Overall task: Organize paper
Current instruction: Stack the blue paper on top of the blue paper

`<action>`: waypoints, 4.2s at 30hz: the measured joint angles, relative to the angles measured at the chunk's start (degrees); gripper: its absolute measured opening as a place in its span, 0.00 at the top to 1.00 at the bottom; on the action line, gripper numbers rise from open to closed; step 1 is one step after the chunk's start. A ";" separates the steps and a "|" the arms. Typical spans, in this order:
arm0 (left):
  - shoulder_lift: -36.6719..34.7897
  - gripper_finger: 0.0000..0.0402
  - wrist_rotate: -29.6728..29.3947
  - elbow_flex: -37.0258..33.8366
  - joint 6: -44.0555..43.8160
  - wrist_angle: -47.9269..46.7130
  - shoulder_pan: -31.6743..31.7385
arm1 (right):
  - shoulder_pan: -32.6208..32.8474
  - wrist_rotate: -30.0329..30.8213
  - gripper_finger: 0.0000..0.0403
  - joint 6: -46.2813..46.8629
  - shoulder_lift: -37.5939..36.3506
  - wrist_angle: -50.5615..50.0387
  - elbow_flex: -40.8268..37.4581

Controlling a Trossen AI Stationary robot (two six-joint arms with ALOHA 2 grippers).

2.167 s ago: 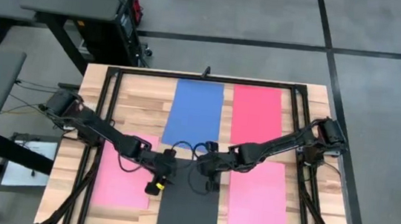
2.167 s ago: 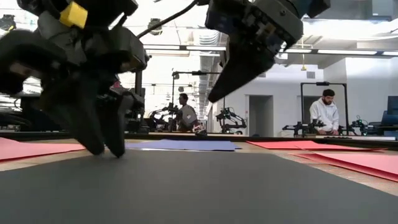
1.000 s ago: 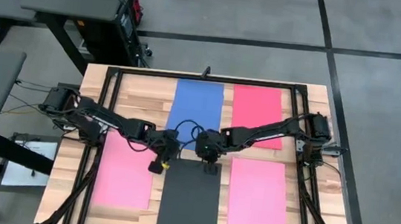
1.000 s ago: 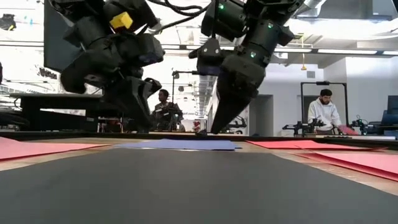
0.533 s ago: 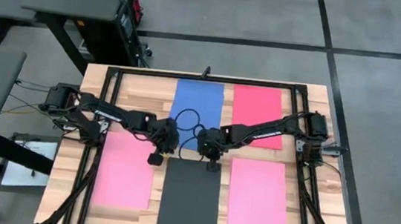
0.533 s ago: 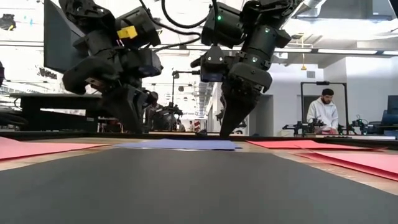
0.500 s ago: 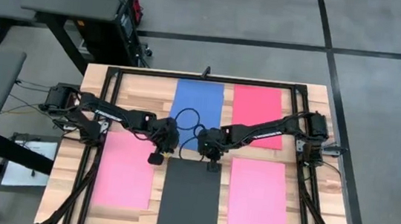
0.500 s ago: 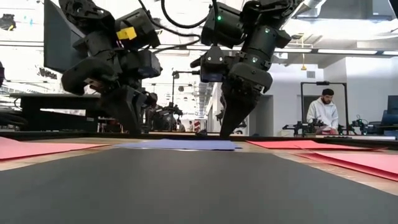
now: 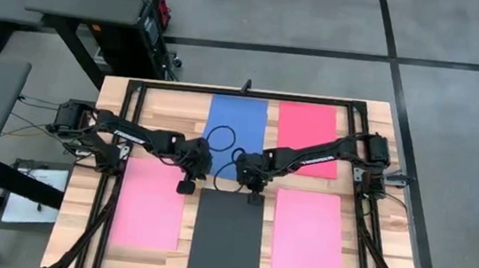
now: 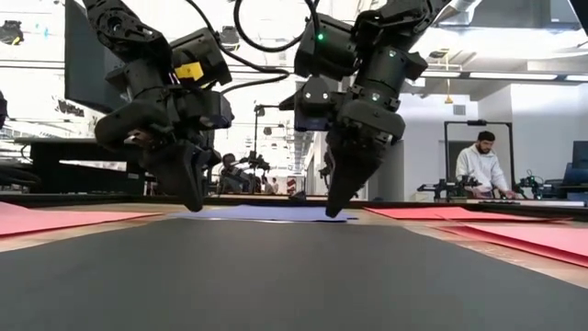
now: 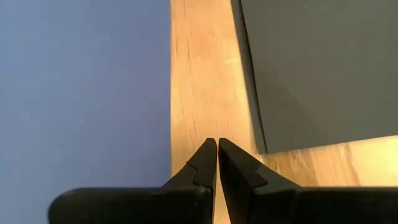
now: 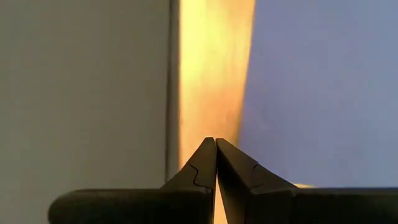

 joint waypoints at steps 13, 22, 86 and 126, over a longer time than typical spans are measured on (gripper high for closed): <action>0.00 1.00 -0.10 0.00 0.00 -0.04 0.19 | -2.65 1.16 1.00 3.67 1.46 -3.71 0.20; 0.00 1.00 -0.10 0.00 -1.42 -5.08 0.41 | -2.68 1.76 1.00 3.68 1.38 -3.73 0.11; 0.02 1.00 -4.97 -0.02 -1.68 -0.56 4.78 | -6.01 5.60 1.00 10.03 1.49 -7.34 0.00; 0.02 1.00 -4.87 0.07 -2.06 -0.52 4.71 | -6.17 10.24 1.00 10.69 1.01 -8.90 1.49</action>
